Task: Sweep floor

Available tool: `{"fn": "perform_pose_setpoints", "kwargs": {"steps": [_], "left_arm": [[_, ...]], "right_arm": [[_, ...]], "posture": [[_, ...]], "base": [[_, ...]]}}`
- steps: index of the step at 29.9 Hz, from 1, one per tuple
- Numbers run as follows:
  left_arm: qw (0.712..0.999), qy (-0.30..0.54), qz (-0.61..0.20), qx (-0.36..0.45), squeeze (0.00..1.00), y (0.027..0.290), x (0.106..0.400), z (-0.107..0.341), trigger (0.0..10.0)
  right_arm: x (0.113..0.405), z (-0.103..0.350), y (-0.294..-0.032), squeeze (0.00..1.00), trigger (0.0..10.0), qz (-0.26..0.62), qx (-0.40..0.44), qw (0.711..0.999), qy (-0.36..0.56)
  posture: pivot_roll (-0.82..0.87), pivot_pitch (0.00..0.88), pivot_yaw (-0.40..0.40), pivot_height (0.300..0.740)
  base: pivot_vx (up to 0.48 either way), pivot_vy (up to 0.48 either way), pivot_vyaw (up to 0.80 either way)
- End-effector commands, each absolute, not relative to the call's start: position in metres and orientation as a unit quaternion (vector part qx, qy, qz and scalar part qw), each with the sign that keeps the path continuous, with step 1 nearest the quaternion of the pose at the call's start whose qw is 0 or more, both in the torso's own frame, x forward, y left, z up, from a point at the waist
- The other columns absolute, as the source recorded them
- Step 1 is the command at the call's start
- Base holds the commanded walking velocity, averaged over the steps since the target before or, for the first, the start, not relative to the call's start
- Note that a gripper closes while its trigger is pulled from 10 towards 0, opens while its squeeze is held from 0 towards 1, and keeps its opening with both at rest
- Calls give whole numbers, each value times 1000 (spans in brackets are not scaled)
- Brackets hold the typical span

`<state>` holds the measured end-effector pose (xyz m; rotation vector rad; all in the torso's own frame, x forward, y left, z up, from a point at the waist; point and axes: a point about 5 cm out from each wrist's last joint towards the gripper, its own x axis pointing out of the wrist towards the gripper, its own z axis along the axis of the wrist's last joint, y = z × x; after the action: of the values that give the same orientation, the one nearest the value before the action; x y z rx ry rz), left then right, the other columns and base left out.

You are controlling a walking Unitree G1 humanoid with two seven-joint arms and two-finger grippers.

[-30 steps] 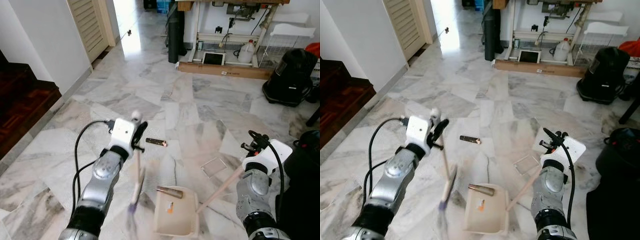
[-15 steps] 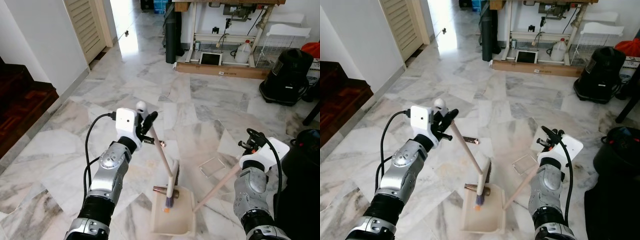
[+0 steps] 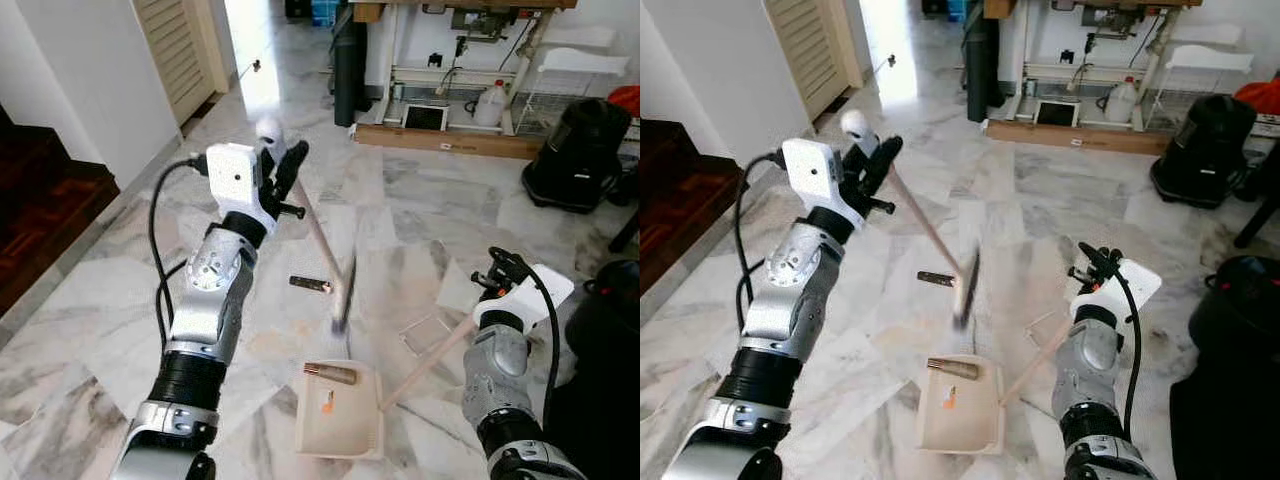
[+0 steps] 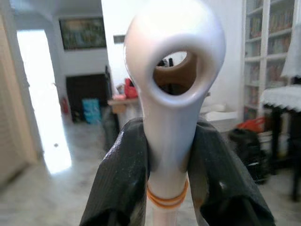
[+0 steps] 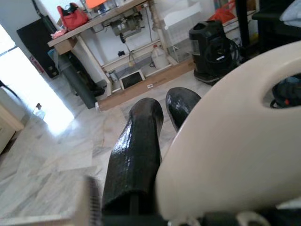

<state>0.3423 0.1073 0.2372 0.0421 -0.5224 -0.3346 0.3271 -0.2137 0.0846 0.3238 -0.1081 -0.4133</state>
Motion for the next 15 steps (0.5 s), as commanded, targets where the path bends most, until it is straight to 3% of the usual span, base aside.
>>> {"fn": "perform_pose_setpoints", "kwargs": {"steps": [1,5,12,13,15], "left_arm": [[947,-264,-145,111,0,117,340,230,10000],[944,-235,-163,164,0,118,334,205,10000],[955,-203,-170,132,0,113,329,183,10000],[961,-192,-183,80,0,107,327,180,10000],[962,-190,-187,60,0,105,327,181,10000]], "right_arm": [[329,89,-212,0,10000,-205,182,959,-66],[329,89,-211,0,10000,-201,195,958,-68],[330,92,-210,0,10000,-196,201,957,-75],[331,93,-208,0,10000,-189,202,958,-74],[331,93,-207,0,10000,-186,202,959,-74]], "posture": [[24,0,28,740],[26,0,20,740],[28,0,6,740],[29,0,1,740],[30,0,1,740]], "base": [[0,0,0],[0,0,0],[0,0,0],[0,0,0],[0,0,0]]}}
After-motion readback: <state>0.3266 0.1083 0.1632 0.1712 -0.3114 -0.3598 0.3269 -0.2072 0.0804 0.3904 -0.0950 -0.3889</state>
